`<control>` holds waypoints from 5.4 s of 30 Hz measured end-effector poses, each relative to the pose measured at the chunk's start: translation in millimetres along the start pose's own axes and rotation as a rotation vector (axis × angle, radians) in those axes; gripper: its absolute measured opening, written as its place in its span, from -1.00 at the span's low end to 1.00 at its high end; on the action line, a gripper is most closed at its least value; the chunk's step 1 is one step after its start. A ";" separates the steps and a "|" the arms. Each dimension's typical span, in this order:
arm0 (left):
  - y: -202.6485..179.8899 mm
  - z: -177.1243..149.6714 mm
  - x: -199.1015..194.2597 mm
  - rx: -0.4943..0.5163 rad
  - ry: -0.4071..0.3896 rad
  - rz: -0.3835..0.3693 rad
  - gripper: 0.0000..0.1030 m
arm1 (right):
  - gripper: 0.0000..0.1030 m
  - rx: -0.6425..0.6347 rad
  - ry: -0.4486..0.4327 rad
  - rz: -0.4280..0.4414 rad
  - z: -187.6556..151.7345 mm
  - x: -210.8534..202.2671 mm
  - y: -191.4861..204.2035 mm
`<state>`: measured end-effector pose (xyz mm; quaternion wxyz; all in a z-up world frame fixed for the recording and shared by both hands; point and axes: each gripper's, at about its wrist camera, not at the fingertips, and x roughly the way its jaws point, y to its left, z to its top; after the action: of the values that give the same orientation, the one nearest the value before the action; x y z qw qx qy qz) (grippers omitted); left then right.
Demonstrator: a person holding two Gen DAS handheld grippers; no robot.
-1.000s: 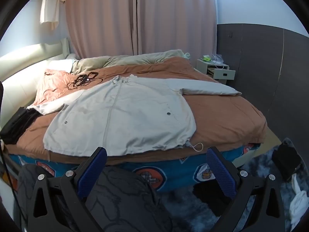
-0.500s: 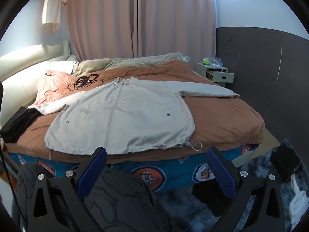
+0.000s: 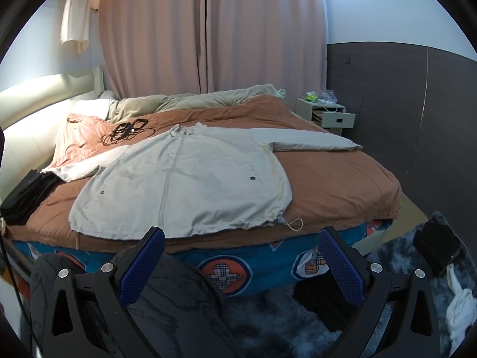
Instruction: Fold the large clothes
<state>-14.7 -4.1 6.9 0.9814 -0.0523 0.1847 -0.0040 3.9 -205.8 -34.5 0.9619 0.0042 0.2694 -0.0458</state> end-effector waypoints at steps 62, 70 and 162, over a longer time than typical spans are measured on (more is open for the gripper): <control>86.0 23.5 79.7 -0.070 0.058 0.092 1.00 | 1.00 0.042 0.049 0.075 45.9 93.3 38.4; 132.0 39.4 127.3 -0.098 0.102 0.154 1.00 | 1.00 0.028 0.054 0.142 82.8 147.9 85.6; 273.4 225.7 418.3 -0.137 0.136 0.253 -0.91 | 0.11 0.342 0.437 0.610 170.3 442.5 291.2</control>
<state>453.8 279.2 36.0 0.9534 -0.0952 0.2558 0.1287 494.8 40.6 -123.2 0.8370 0.2535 0.4422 0.1992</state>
